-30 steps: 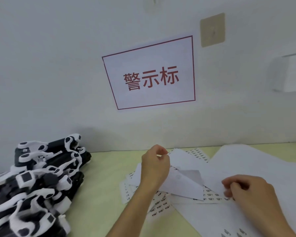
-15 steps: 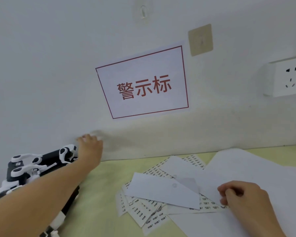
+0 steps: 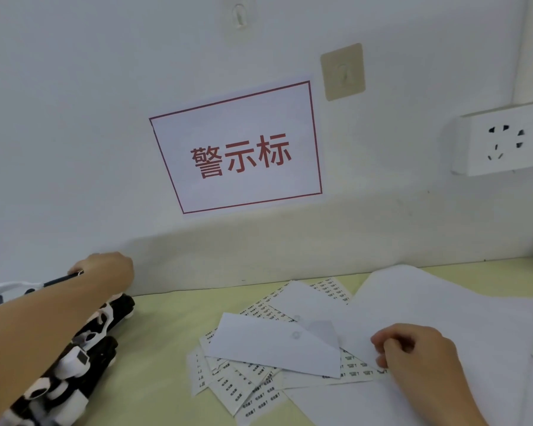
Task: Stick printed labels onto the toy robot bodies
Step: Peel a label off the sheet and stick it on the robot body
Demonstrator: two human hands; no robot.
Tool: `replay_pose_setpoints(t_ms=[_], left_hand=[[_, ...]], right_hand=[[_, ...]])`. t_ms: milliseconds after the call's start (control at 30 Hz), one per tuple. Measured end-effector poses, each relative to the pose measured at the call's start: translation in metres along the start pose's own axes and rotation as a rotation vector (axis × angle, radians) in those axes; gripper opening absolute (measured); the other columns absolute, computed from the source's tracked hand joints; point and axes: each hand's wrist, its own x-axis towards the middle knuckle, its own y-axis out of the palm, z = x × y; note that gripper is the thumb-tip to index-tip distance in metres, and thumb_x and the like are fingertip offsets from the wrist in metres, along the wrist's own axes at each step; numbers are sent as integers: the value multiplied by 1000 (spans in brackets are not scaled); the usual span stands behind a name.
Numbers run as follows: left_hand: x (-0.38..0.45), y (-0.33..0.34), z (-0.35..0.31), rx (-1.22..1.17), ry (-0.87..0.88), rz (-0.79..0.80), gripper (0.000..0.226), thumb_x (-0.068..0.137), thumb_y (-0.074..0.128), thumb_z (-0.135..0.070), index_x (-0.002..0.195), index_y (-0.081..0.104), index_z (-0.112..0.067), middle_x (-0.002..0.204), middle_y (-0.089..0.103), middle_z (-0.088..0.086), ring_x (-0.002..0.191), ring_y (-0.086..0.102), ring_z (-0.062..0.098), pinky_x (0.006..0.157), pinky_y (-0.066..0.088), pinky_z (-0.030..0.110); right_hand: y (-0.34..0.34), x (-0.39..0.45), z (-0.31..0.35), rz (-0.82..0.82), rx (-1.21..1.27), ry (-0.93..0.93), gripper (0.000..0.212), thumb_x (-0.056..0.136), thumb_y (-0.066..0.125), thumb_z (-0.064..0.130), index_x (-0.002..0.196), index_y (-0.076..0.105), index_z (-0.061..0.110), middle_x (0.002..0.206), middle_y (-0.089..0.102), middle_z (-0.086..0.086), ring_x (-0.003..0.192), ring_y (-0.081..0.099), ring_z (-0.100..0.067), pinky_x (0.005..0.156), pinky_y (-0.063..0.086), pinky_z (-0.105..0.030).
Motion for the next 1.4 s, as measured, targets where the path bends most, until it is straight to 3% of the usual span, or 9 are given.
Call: replay_pose_setpoints(t_ms=[333, 500, 633, 733, 900, 1133, 1200, 1300, 1400], left_hand=[[-27, -13, -1, 229, -17, -202, 35, 85, 59, -3, 117, 67, -14, 111, 66, 3, 104, 64, 28, 82, 57, 42], [-48, -25, -14, 272, 23, -421, 31, 89, 63, -8, 119, 62, -15, 107, 59, 0, 105, 59, 21, 84, 54, 31], [-77, -44, -26, 153, 119, -495, 26, 93, 68, -28, 116, 58, -19, 102, 54, -5, 98, 55, 14, 71, 43, 24], [-102, -59, -32, 54, 228, -562, 20, 93, 54, -15, 111, 49, -21, 95, 40, -5, 86, 44, 15, 63, 36, 25], [-136, -82, -55, -657, 471, -514, 11, 95, 53, -16, 99, 54, -26, 91, 51, -9, 76, 56, 12, 59, 42, 20], [-178, -45, -148, -1803, 495, -221, 27, 94, 63, -3, 93, 64, -30, 100, 63, -7, 78, 68, 9, 59, 47, 16], [-188, -21, -172, -2087, 474, -39, 34, 96, 58, 2, 95, 67, -31, 107, 66, -4, 95, 69, 25, 78, 56, 32], [-195, 8, -194, -2386, 421, 147, 44, 94, 52, 15, 90, 73, -23, 109, 67, 10, 100, 64, 37, 81, 58, 52], [-193, 20, -205, -2508, 406, 216, 51, 91, 49, 21, 83, 76, -22, 105, 66, 17, 95, 60, 42, 87, 52, 59]], right_hand=[[2, -2, 2, -17, -53, 13, 40, 83, 55, 0, 56, 73, 24, 62, 71, 9, 65, 71, -11, 71, 57, -30], [1, -1, 3, -5, -54, 26, 39, 85, 53, 2, 59, 73, 24, 67, 71, 7, 63, 70, -9, 69, 58, -29], [0, -1, 3, 14, -53, 27, 38, 87, 52, 3, 62, 73, 23, 72, 72, 5, 64, 70, -9, 69, 58, -26], [-1, -1, 4, 18, -51, 31, 38, 86, 52, 2, 62, 73, 23, 70, 71, 4, 62, 69, -9, 68, 58, -26], [-1, -2, 5, 23, -59, 45, 38, 87, 52, 2, 63, 73, 23, 69, 71, 4, 59, 69, -8, 66, 57, -23], [-2, -4, 2, -11, -14, 34, 36, 86, 53, 0, 69, 71, 26, 61, 70, 2, 55, 68, -8, 63, 56, -23], [-1, -3, 1, -7, -10, 27, 34, 89, 51, 2, 76, 70, 27, 61, 70, 2, 54, 68, -8, 60, 53, -17], [2, -2, 0, -34, 48, 14, 29, 95, 49, 6, 86, 69, 26, 60, 69, 2, 51, 66, -6, 52, 45, -8], [2, -1, -1, -66, 118, 26, 25, 100, 47, 9, 97, 67, 25, 70, 71, 0, 50, 66, -8, 53, 47, -14]])
